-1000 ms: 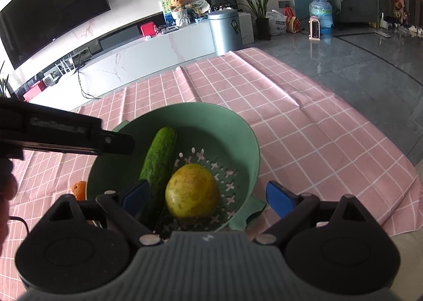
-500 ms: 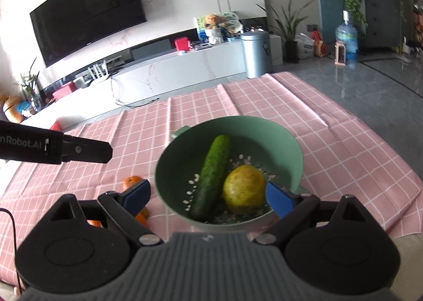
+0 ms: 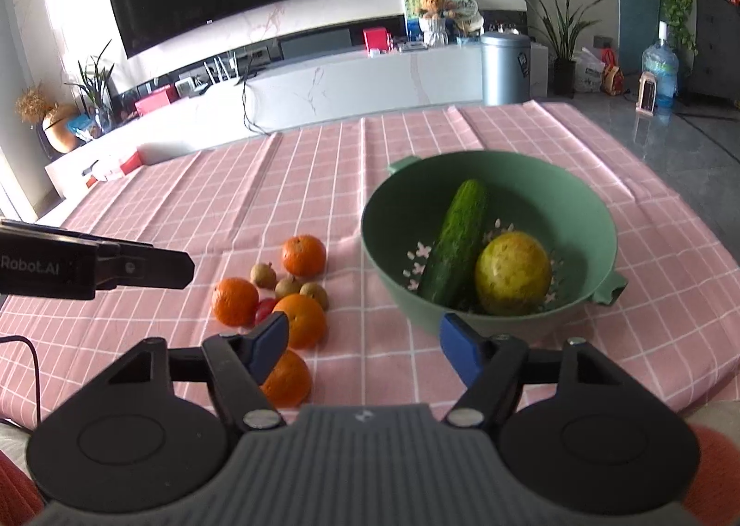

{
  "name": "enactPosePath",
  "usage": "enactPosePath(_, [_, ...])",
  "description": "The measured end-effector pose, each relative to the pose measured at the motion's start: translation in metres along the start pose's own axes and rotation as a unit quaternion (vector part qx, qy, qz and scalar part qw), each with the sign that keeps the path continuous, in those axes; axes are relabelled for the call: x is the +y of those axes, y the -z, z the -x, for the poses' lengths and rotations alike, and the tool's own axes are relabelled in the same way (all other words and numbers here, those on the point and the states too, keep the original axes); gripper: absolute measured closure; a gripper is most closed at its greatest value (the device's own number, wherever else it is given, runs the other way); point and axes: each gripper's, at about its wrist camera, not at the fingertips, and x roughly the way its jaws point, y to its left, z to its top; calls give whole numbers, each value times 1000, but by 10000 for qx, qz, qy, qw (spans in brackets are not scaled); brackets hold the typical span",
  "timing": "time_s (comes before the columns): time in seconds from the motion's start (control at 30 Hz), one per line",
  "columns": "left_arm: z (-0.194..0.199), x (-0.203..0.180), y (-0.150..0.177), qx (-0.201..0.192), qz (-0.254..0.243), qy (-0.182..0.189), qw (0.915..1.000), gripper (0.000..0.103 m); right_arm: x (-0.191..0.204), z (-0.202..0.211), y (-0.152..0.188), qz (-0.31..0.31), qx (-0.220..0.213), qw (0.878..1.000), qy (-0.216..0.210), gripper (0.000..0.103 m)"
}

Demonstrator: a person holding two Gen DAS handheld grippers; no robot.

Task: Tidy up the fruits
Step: 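Grasp an orange with the right tool while the left tool grasps another orange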

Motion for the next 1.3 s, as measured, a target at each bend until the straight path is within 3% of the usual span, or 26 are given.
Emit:
enactPosePath(0.17, [-9, 11, 11, 47, 100, 109, 9999, 50, 5, -12, 5, 84, 190, 9998, -32, 48])
enactPosePath(0.57, [-35, 33, 32, 287, 228, 344, 9987, 51, 24, -39, 10, 556, 501, 9971, -123, 58])
enactPosePath(0.73, [-47, 40, 32, 385, 265, 184, 9987, 51, 28, -53, 8, 586, 679, 9958, -205, 59])
enactPosePath(1.03, [-70, 51, 25, 462, 99, -412, 9980, 51, 35, -67, 10, 584, 1027, 9900, -765, 58])
enactPosePath(1.3, [-84, 57, 20, 488, 63, -397, 9980, 51, 39, -83, 13, 463, 1293, 9861, -931, 55])
